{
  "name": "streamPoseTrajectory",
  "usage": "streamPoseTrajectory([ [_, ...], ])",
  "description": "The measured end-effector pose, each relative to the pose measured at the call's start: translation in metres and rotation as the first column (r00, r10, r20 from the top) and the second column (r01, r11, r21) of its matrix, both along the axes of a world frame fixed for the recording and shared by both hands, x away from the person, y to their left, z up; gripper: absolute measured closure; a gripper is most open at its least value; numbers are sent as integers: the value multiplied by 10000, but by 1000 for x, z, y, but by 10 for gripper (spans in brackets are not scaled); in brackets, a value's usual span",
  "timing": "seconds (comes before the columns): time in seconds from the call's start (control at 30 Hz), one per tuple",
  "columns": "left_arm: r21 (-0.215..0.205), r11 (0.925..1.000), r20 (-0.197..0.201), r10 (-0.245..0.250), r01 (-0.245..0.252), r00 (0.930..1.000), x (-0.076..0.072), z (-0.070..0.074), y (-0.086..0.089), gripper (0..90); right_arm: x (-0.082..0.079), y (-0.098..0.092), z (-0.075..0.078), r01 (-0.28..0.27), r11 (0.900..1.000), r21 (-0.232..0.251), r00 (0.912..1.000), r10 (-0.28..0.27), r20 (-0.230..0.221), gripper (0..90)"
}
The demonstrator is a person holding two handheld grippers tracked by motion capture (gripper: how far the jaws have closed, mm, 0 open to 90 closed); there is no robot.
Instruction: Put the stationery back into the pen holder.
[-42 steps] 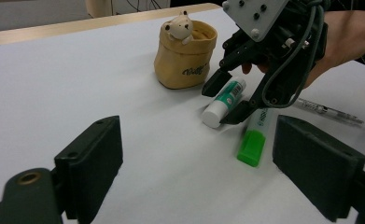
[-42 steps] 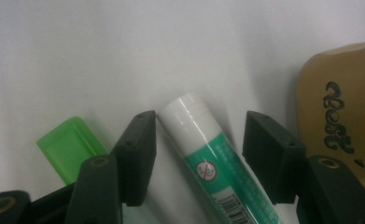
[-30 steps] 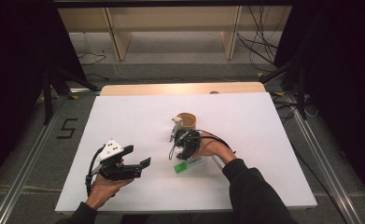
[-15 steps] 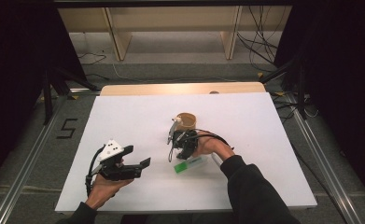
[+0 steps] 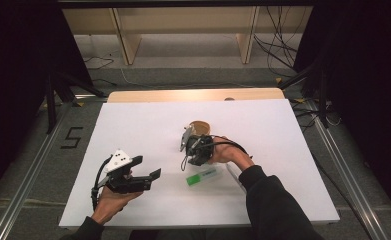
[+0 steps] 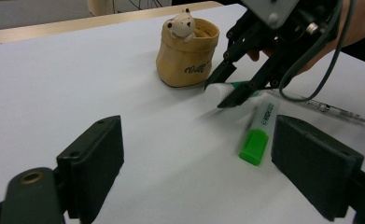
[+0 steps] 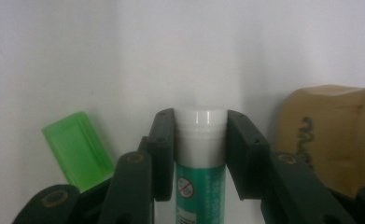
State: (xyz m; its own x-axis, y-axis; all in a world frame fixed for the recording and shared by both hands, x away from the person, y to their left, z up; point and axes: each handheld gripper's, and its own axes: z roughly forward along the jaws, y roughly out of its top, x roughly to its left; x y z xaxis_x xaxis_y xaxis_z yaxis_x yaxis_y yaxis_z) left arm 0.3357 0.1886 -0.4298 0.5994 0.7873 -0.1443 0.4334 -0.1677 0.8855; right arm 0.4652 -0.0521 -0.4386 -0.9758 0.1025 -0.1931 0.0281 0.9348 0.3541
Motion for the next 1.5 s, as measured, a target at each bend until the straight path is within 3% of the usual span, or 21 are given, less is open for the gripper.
streamPoseTrajectory([
  [0.13, -20, 10000, -12, 6, -6, 10000, 0, 0, 0, 164, 0, -5, 12, 251, 9955, 910, 9996, -258, 62, 658],
  [0.27, -139, 9999, -32, 43, -44, 10000, 0, 0, 1, 164, -1, -10, 25, 631, 9755, 2108, 9978, -664, 83, 658],
  [0.4, -112, 9999, -18, 0, 0, 10000, 0, 0, 1, 161, -2, -17, 33, 1082, 9398, 3242, 9937, -1121, -68, 658],
  [0.57, -176, 9998, 24, 6, -5, 10000, 0, 0, 1, 159, -4, -23, 38, 1510, 8918, 4265, 9871, -1589, -172, 658],
  [0.67, -201, 9998, 18, 21, -20, 10000, 0, 0, 2, 158, -4, -27, 41, 1935, 8538, 4834, 9795, -1960, -459, 658],
  [0.77, -242, 9997, 16, 52, -51, 10000, 0, -1, 2, 158, -5, -30, 43, 2235, 8310, 5095, 9732, -2196, -688, 658],
  [0.87, -236, 9997, 34, 72, -71, 10000, 1, 0, 3, 158, -4, -34, 45, 2380, 8145, 5290, 9693, -2336, -765, 658],
  [0.9, -236, 9997, 34, 72, -71, 10000, 1, 0, 3, 158, -4, -34, 45, 2380, 8145, 5290, 9693, -2336, -765, 658],
  [0.93, -238, 9997, 28, 86, -85, 10000, 0, -1, 3, 158, -3, -36, 46, 2526, 7983, 5468, 9656, -2441, -897, 658],
  [1.0, -225, 9997, 34, 93, -92, 10000, 1, -1, 3, 158, -3, -38, 48, 2605, 7813, 5672, 9629, -2533, -933, 657],
  [1.03, -225, 9997, 34, 93, -92, 10000, 1, -1, 3, 158, -3, -38, 48, 2605, 7813, 5672, 9629, -2533, -933, 657],
  [1.1, -234, 9997, 31, 100, -99, 9999, 1, -1, 3, 158, -1, -40, 50, 2725, 7652, 5833, 9589, -2660, -990, 657],
  [1.13, -241, 9996, 29, 124, -123, 9999, 1, -1, 3, 158, 0, -43, 53, 2901, 7449, 6007, 9519, -2892, -1010, 657],
  [1.2, -279, 9995, 34, 147, -146, 9999, 1, -1, 3, 158, 2, -46, 55, 3028, 7295, 6133, 9464, -3061, -1032, 657],
  [1.33, -278, 9995, 42, 165, -164, 9999, 1, -1, 3, 158, 6, -52, 58, 3481, 6886, 6362, 9246, -3642, -1117, 657],
  [1.4, -249, 9996, 32, 141, -141, 9999, 1, -1, 3, 158, 9, -55, 59, 3695, 6666, 6474, 9125, -3919, -1174, 657],
  [1.5, -288, 9994, 18, 181, -181, 9998, 1, -1, 3, 158, 13, -60, 61, 3995, 6249, 6708, 8918, -4344, -1265, 657],
])
